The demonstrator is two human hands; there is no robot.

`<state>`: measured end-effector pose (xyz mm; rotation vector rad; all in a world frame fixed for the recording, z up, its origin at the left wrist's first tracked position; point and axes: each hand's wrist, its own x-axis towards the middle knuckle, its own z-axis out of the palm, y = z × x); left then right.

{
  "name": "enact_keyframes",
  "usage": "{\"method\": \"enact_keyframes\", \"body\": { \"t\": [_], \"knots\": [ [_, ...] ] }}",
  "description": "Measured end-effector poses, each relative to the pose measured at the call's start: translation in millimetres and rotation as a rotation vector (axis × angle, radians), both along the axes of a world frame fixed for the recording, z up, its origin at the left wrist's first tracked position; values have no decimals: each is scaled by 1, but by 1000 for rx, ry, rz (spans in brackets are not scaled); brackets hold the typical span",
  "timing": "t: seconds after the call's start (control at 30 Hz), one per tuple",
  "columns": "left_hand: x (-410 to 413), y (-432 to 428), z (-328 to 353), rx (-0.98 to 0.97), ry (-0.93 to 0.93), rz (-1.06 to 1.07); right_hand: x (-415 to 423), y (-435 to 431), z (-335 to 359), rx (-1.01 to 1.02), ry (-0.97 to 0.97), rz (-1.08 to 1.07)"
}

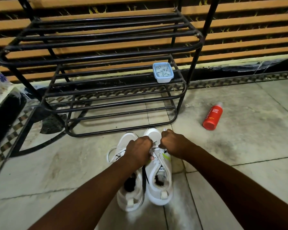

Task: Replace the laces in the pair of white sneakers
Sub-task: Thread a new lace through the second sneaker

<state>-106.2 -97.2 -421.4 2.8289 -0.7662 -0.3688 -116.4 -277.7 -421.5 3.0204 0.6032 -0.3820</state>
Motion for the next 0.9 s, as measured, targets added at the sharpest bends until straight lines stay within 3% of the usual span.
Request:
{"method": "enact_keyframes", "body": {
  "t": [0.53,0.73,0.9],
  "knots": [
    [0,0,2,-6,16,11,-6,-1,6,-60,-53,98],
    [5,6,6,-123,85,116,-22,-21,3,402,-113,-115],
    [8,14,26,-652,87,308,-35,-21,25,841,-338,-265]
  ]
}}
